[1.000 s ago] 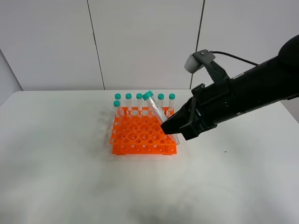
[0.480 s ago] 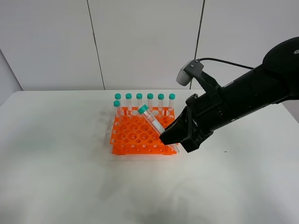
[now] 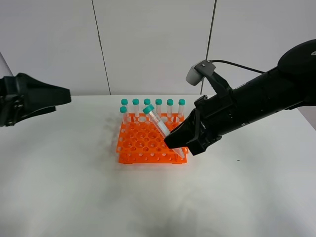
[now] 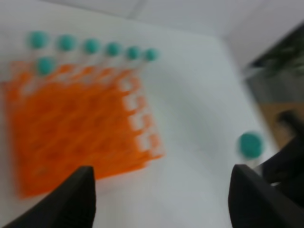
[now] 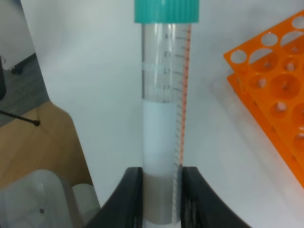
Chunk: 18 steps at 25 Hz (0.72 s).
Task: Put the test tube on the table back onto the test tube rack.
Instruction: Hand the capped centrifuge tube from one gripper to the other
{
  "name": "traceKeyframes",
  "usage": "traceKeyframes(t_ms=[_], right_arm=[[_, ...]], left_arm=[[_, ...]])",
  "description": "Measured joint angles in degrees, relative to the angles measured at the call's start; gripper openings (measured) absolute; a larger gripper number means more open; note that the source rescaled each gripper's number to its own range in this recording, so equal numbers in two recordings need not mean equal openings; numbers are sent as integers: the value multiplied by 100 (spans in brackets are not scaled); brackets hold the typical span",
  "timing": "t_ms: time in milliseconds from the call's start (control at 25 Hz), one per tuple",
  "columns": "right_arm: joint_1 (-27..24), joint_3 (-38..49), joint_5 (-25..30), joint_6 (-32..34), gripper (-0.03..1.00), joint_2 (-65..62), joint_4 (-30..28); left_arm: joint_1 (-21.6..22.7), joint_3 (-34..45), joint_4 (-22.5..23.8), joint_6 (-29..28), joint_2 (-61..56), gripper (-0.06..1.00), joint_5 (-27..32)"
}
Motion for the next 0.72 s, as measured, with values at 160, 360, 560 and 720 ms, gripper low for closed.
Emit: traceKeyframes(t_ms=[160,360,560,720], right_arm=[[0,0,-15,0,3,0,75],[0,0,-22,0,3,0,255],[0,0,-17,0,3,0,315],[0,0,9,0,3,0,374]], left_arm=[[-382,0,-2162,1877,927,90,171],[-1286,-112,-3079,2887,1795,90,87],[-1899,-577,-3150,2960,2435,90,19],[-2014,-773,-3174,2973,2675,90,19]])
